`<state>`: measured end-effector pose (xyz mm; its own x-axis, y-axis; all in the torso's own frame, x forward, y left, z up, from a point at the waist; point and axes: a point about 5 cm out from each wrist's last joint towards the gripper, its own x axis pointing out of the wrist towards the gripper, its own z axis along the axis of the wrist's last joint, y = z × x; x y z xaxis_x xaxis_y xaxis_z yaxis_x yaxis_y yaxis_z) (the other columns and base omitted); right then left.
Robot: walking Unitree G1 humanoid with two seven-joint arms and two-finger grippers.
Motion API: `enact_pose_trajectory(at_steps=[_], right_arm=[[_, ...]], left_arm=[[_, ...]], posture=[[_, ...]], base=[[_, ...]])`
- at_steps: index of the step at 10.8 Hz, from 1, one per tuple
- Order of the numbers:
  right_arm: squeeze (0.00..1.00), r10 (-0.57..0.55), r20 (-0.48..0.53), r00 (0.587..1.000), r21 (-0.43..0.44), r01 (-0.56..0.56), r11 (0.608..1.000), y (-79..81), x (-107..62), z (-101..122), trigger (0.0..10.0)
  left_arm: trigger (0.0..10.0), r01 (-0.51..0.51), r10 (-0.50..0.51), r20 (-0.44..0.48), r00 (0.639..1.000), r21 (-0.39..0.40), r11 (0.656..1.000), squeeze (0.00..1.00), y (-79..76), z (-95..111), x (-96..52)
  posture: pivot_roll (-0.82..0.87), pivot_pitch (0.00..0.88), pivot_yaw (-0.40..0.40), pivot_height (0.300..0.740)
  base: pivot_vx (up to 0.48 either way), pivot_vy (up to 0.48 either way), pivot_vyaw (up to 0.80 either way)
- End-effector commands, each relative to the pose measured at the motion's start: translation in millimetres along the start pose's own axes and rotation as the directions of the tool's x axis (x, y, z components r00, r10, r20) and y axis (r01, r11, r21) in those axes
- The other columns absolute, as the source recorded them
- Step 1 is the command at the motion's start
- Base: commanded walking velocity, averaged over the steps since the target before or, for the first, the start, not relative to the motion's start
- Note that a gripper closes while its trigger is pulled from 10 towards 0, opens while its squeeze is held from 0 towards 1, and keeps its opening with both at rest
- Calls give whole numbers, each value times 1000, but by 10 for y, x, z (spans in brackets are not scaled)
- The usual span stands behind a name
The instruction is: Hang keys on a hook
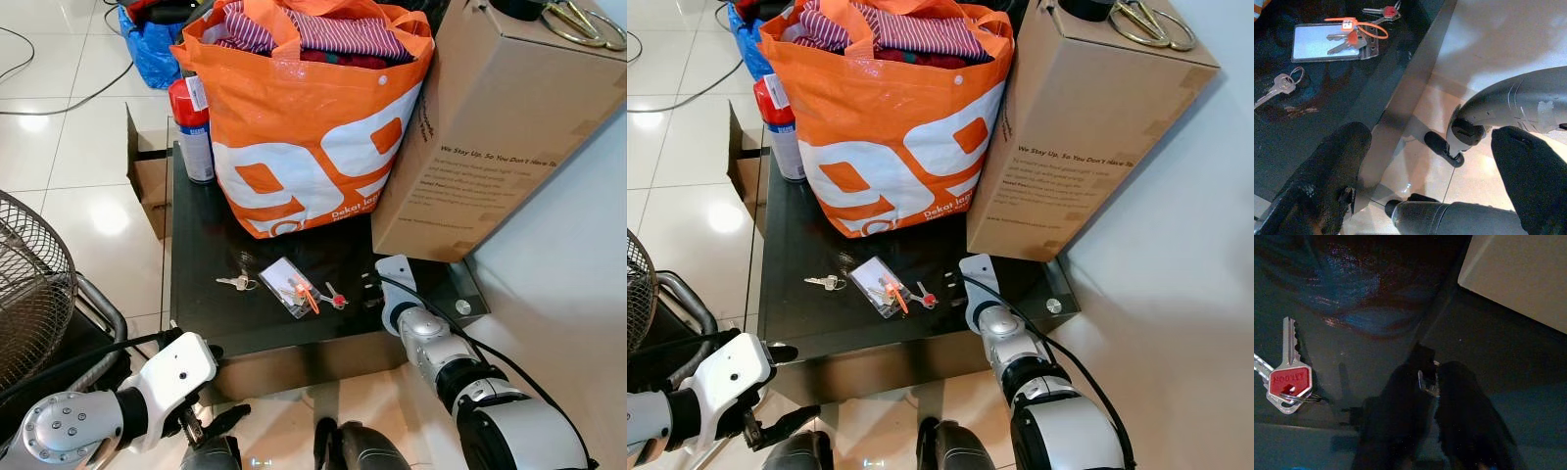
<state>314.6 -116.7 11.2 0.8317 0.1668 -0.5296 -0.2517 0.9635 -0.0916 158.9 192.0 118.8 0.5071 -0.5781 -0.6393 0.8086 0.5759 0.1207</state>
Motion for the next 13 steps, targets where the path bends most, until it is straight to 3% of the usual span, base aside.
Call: enact_pose_trajectory(at_steps=[1,6,8,10,12,13], right_arm=[[0,-22,-1,1000,15,22,1000,-50,-5,-8,0],[0,-33,-18,999,20,33,999,-66,-14,-55,0],[0,-37,-5,999,88,38,995,-106,-26,-72,0],[0,-46,95,994,209,25,978,-190,-62,-11,0],[0,-32,177,984,224,-8,974,-185,-128,38,0],[0,-1,273,962,232,-65,971,-163,-295,154,0]], left_arm=[[10000,16,-16,3,1000,0,1000,0,-47,11,1],[10000,19,-19,2,1000,2,1000,0,-40,14,11],[10000,14,-14,10,1000,5,1000,0,-35,20,35],[10000,-36,38,76,996,-34,999,0,7,76,107],[10000,-96,106,142,984,-75,993,0,106,152,176],[10000,-181,200,200,959,-110,977,0,256,225,236]], posture=[[179,190,-139,740],[180,180,-137,740],[174,158,-142,740],[150,97,-146,740],[121,35,-141,740],[89,0,-134,740]], base=[[0,0,0],[0,0,0],[0,0,0],[0,0,0],[0,0,0],[0,0,0]])
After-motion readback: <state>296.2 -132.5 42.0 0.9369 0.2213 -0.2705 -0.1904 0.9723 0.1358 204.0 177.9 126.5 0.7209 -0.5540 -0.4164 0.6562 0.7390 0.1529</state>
